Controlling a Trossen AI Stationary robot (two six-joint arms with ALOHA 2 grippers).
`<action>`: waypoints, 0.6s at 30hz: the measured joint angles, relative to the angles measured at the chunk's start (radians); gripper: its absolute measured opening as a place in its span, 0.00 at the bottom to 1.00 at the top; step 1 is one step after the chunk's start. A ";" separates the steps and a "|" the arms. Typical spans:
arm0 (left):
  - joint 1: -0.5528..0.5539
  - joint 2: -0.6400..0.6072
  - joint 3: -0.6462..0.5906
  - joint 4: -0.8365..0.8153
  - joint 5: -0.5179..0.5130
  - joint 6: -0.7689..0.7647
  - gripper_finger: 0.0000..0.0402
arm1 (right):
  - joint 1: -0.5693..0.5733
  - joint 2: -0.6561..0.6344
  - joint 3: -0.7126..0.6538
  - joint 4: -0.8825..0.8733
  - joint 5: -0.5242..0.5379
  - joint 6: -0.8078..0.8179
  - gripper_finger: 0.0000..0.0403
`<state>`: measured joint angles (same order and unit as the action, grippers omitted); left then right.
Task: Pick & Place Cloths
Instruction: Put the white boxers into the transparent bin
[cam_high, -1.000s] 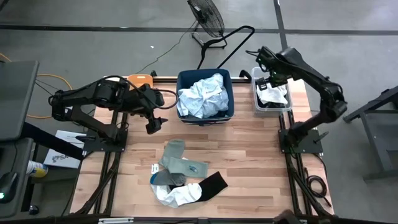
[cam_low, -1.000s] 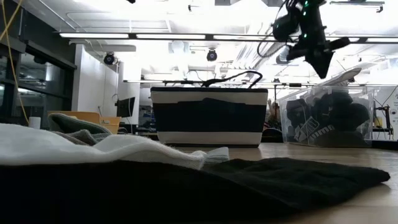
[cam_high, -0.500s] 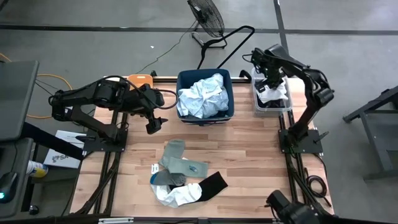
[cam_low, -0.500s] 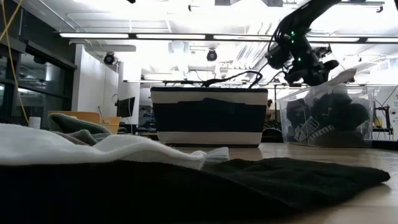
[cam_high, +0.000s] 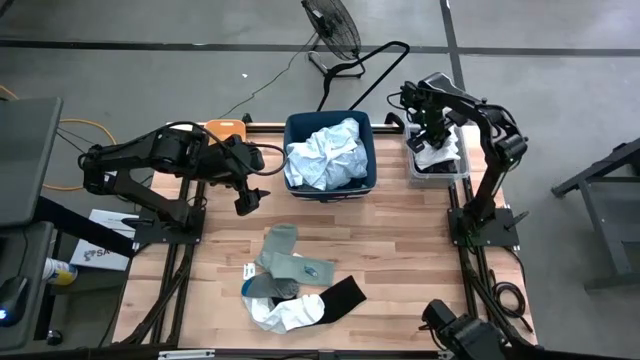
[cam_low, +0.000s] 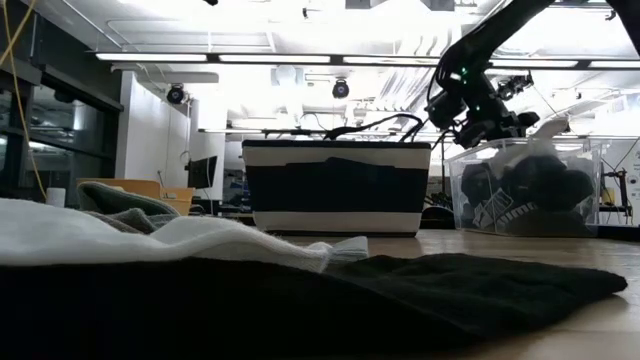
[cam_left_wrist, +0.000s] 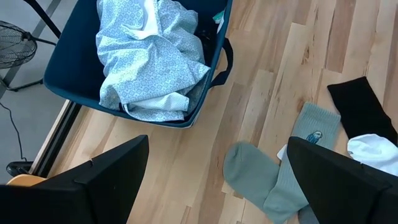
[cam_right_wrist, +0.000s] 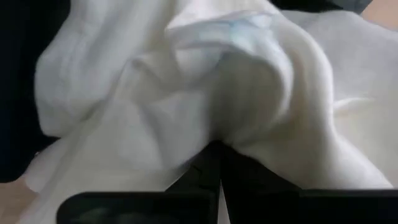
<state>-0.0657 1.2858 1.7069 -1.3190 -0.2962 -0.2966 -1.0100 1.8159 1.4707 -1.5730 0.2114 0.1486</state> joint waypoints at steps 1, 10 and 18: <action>0.000 0.000 0.000 0.000 0.000 0.000 0.94 | 0.000 -0.005 0.000 0.000 0.001 0.000 0.01; 0.000 0.000 0.000 0.000 0.000 0.000 0.94 | 0.002 -0.124 -0.001 0.009 -0.010 0.021 0.01; 0.000 0.000 0.000 0.000 0.000 0.000 0.94 | 0.002 -0.253 -0.001 0.054 -0.040 0.102 0.12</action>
<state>-0.0657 1.2858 1.7069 -1.3189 -0.2962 -0.2967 -1.0080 1.5627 1.4700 -1.5187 0.1716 0.2501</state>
